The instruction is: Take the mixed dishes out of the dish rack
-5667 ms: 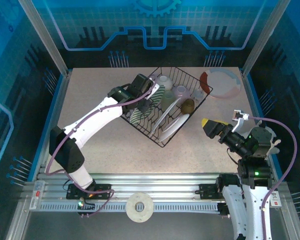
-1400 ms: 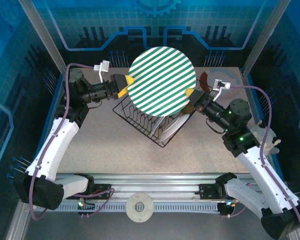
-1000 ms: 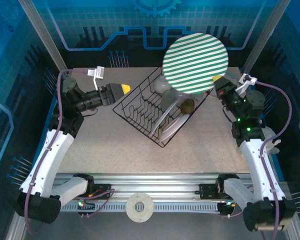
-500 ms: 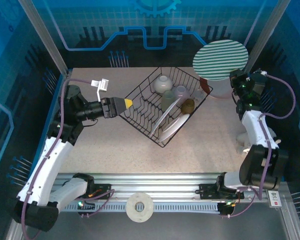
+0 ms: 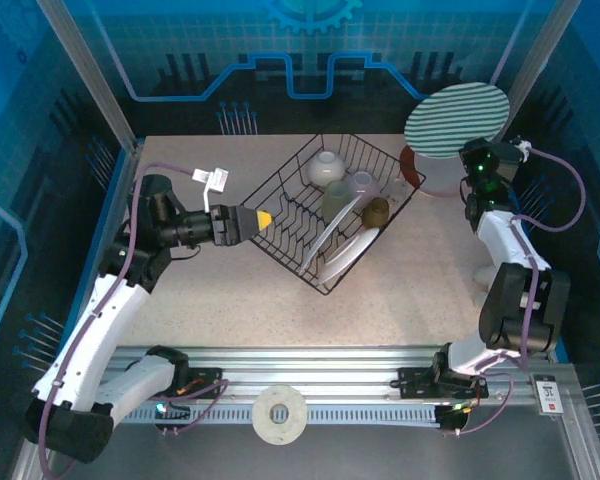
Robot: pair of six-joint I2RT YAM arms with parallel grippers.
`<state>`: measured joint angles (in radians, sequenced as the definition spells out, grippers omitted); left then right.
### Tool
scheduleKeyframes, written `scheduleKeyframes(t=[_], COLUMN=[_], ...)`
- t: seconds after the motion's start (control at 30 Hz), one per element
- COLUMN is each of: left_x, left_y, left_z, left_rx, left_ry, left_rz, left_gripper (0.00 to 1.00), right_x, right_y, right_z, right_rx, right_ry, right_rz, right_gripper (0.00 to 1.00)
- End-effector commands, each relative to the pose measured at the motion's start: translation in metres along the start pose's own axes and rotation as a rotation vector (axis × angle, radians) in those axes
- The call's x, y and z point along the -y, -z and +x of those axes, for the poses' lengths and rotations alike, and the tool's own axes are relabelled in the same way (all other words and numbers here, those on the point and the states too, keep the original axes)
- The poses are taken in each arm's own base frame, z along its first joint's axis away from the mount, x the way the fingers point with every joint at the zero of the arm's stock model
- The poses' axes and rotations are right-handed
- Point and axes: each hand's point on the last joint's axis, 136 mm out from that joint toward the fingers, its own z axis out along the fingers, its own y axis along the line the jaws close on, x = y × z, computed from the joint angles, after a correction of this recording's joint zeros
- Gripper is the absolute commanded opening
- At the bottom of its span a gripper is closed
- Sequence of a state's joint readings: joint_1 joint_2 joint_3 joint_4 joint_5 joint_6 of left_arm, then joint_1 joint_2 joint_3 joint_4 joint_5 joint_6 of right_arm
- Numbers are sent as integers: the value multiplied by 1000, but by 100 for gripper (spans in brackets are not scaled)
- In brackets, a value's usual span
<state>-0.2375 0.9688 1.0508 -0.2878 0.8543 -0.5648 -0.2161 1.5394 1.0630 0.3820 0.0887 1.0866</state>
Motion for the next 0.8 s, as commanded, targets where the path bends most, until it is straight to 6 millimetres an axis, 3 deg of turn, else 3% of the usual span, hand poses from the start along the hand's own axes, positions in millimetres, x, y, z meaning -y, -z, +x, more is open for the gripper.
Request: scheduleKeyframes(t=[0.0, 0.47, 0.77], left_x=[-7, -15, -1], left_y=[-4, -13, -16], left_z=[8, 11, 16], left_rx=[-25, -49, -79], left_ry=[-14, 2, -16], left_rz=[-14, -19, 43], left_gripper=[99, 100, 99], right_x=[13, 86, 119], right_y=[-7, -49, -71], right_z=[-24, -1, 20], right_rx=[145, 164, 121], right_ry=[-103, -181, -218], right_rz=[-27, 65, 105], right_gripper=[0, 0, 0])
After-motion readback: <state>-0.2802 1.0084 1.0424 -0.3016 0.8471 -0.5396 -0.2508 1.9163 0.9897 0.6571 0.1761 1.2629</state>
